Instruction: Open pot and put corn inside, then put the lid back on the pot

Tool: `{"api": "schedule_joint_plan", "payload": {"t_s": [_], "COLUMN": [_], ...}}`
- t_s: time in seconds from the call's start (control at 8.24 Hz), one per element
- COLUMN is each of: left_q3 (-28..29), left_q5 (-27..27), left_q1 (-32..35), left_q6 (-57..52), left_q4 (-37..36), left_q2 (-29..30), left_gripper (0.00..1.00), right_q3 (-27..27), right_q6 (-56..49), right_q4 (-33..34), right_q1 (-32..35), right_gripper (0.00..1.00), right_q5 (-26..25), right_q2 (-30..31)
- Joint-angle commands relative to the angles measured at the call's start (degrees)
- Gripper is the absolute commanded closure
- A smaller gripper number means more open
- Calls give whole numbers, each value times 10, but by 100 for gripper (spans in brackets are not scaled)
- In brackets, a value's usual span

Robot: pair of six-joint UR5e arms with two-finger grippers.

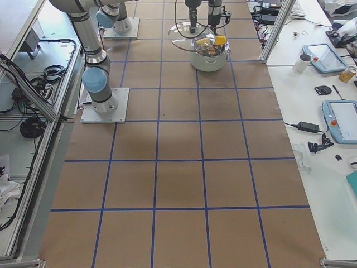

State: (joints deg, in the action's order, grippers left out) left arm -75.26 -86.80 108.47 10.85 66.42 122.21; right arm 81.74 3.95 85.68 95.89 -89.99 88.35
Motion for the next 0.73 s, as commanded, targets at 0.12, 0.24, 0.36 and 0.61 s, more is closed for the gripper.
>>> {"api": "schedule_joint_plan", "payload": {"t_s": [0.12, 0.24, 0.36, 0.61], "left_q3": [-1, -1, -1, -1], "left_q5": [-2, -2, -1, -1], "left_q1": [0, 0, 0, -1], "left_q6": [4, 7, 8, 9], "left_q4": [-3, -4, -4, -4], "left_q2": [0, 0, 0, 0], "left_gripper": [100, 100, 100, 100], "right_q3": [0, 0, 0, 0], "right_q6": [-1, -1, -2, -2], "right_q4": [-4, -5, -4, -4], "right_q1": [0, 0, 0, 0], "right_gripper": [78, 78, 79, 79], "right_q5": [-5, -5, -6, -6], "right_q2": [1, 1, 0, 0]}}
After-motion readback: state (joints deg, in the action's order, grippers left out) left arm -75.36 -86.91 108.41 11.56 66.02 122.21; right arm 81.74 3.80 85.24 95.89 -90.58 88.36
